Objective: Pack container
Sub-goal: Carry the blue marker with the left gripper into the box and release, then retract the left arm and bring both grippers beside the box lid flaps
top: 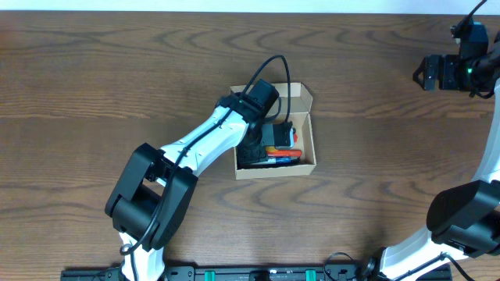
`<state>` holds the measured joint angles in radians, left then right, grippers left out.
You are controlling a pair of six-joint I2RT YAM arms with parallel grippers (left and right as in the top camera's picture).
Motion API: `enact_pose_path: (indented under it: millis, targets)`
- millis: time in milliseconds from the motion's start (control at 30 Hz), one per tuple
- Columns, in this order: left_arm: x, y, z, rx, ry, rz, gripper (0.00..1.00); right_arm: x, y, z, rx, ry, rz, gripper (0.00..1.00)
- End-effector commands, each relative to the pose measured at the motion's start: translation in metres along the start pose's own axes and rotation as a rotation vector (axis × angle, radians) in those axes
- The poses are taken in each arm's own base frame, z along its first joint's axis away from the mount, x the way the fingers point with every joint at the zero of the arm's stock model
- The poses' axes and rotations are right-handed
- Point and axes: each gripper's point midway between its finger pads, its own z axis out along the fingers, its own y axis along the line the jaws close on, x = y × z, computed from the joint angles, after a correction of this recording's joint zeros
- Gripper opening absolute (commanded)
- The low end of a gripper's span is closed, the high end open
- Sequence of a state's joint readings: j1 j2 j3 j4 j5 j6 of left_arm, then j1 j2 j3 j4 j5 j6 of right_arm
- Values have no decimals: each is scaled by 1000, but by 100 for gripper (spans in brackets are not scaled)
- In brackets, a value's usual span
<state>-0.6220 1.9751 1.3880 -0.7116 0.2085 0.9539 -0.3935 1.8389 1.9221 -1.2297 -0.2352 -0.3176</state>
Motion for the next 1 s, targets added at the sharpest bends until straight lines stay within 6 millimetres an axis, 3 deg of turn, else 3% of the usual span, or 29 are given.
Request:
enact_pose_path:
  millis: [0,300,333,367,467,700,933,967]
  targets:
    - [-13,19,-19,-44,-24,-65,72,-2,1,-8,1,-25,5,99]
    - [-42,53,-93,-153,-45,-128,73,-5,9,-9,-43,-40,4,99]
    - [-42,58,-101,-176,-36,-169,84,-5,10,-9,-53,-42,4,99]
    - [-39,63,-109,-207,-22,-227,98,-6,13,-9,-64,-46,3,99]
    - [-23,85,-136,-344,37,-427,95,-8,20,-9,-100,-56,-3,99]
    - [23,104,-200,-444,51,-727,100,-11,38,-8,-150,-64,-41,98]
    - [66,107,-262,-439,-123,-963,100,-10,53,-6,-171,-45,-64,56]
    - [75,107,-268,-450,-125,-986,94,-9,56,-5,-172,-38,-68,53]
